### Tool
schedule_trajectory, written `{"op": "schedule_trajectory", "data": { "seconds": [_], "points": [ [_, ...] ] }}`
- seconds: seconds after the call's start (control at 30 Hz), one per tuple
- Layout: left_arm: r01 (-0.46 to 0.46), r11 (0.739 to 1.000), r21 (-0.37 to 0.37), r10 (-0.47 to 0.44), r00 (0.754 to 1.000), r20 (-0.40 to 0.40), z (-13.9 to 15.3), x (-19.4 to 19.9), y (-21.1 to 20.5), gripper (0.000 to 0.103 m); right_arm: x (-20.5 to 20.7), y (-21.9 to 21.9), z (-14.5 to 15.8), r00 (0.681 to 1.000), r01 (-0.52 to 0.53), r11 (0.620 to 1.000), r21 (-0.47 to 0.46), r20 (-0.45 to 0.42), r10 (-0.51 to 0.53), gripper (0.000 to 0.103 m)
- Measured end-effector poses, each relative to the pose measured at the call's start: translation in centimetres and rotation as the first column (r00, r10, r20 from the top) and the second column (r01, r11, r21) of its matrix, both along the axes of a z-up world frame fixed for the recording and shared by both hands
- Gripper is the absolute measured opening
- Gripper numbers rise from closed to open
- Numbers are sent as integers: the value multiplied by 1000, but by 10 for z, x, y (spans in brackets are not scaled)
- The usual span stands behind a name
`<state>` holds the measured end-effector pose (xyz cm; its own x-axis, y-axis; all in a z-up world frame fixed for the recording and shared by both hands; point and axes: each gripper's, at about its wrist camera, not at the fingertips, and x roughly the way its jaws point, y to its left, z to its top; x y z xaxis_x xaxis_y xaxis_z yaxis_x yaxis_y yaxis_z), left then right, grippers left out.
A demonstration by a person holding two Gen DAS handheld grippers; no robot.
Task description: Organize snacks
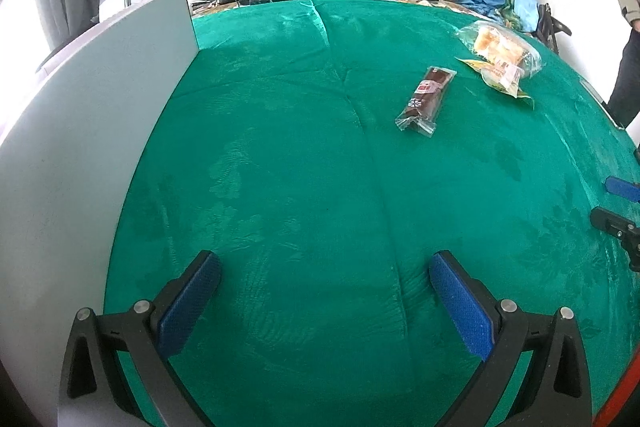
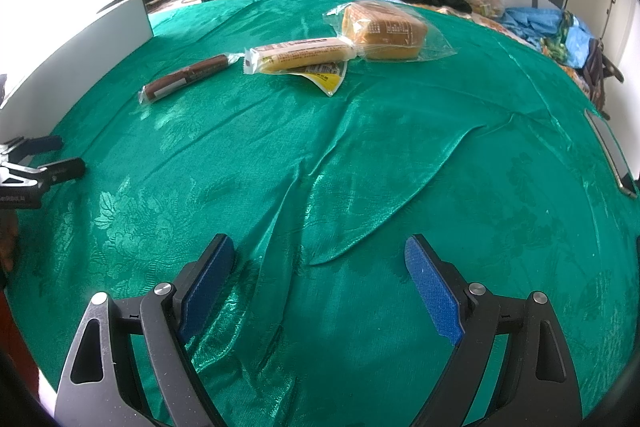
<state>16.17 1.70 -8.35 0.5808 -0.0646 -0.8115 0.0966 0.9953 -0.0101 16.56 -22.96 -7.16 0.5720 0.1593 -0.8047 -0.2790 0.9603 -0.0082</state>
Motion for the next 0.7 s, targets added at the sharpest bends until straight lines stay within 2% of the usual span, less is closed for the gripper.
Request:
{"op": "schedule_trajectory", "data": {
  "seconds": [0.13, 0.23, 0.3, 0.37, 0.43, 0.6, 0.63, 0.67, 0.7],
  "points": [
    [0, 1000, 0, 0, 1000, 0, 0, 1, 0, 103, 1, -3, 0, 1000, 24, 1000, -1, -14, -24, 95],
    [0, 1000, -1, 0, 1000, 0, 0, 1, 0, 103, 29, 9, 7, 991, 18, 999, -43, -133, -23, 92],
    [-1, 1000, -1, 1, 1000, 0, 0, 1, 0, 103, 51, 17, 27, 993, 36, 999, 16, -111, -35, 92],
    [0, 1000, -1, 0, 1000, 0, 0, 1, 0, 103, 77, 25, 50, 996, 81, 994, 76, -55, -77, 92],
    [0, 1000, -1, 0, 1000, 0, 0, 1, 0, 103, 108, 34, 60, 991, 129, 985, 112, -47, -125, 92],
    [0, 1000, 0, 0, 1000, 0, 0, 1, 0, 103, 179, 48, 39, 937, 321, 945, 56, -164, -309, 91],
    [0, 1000, 0, 0, 1000, 0, 0, 1, 0, 103, 187, 48, 33, 922, 352, 935, 47, -189, -338, 86],
    [0, 1000, 0, 0, 1000, 0, 0, 1, 0, 103, 193, 47, 27, 909, 373, 927, 46, -217, -355, 77],
    [0, 1000, 0, 0, 1000, 0, 0, 1, 0, 103, 196, 46, 20, 895, 385, 922, 43, -261, -361, 40]
  ]
}}
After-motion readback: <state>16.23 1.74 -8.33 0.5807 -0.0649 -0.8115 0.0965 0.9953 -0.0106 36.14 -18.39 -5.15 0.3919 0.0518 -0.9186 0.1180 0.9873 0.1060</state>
